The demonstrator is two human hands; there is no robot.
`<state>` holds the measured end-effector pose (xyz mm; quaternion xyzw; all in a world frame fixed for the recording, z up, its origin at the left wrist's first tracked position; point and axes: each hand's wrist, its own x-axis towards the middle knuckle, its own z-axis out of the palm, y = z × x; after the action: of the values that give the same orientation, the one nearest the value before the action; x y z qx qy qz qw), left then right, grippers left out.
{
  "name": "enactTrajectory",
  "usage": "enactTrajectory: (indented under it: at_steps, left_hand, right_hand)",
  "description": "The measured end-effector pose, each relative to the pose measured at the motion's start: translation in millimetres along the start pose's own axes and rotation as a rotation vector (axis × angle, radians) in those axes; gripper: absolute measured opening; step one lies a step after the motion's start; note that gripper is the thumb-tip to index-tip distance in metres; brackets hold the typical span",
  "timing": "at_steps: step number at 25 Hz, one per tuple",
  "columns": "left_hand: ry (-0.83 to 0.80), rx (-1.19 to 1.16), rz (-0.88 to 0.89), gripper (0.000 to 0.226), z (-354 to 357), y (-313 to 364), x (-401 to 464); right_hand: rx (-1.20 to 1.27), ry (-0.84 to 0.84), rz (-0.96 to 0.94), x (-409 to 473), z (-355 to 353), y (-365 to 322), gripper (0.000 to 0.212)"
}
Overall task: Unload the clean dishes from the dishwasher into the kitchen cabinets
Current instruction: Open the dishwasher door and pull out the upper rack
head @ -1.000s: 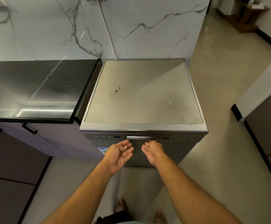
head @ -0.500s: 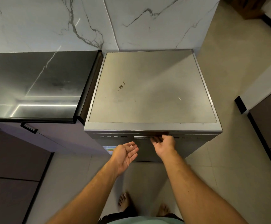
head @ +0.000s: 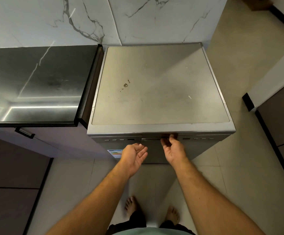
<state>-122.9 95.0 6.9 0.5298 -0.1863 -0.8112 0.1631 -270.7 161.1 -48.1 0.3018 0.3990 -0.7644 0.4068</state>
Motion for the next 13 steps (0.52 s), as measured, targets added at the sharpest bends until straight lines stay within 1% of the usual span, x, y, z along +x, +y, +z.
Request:
enactTrajectory:
  at_steps: [2, 4, 6, 8, 11, 13]
  left_hand:
    - [0.012, -0.008, 0.007, 0.049, 0.9, 3.1, 2.6]
    - [0.019, -0.015, 0.015, 0.064, 0.8, 8.3, 4.1]
    - [0.027, -0.035, 0.019, 0.078, -0.3, 14.9, 7.7]
    - [0.037, -0.085, 0.021, 0.081, -1.3, 21.4, 14.9]
    - [0.033, -0.157, -0.002, 0.082, 0.7, 24.3, 22.8]
    - [-0.024, -0.197, -0.032, 0.09, 2.0, 23.2, 21.3]
  right_hand:
    - [-0.007, 0.01, -0.018, -1.1, -2.4, 2.5, 0.026]
    - [-0.018, 0.014, -0.036, -0.8, -1.9, 3.9, 0.038]
    - [-0.055, 0.01, -0.054, 0.0, 0.1, 4.5, 0.035]
    - [-0.067, 0.007, -0.064, 0.6, 1.9, 7.1, 0.034]
    - [-0.017, -0.013, -0.075, 0.2, 4.5, 14.4, 0.046]
    - [0.02, -0.018, -0.079, 0.3, 7.1, 18.6, 0.059]
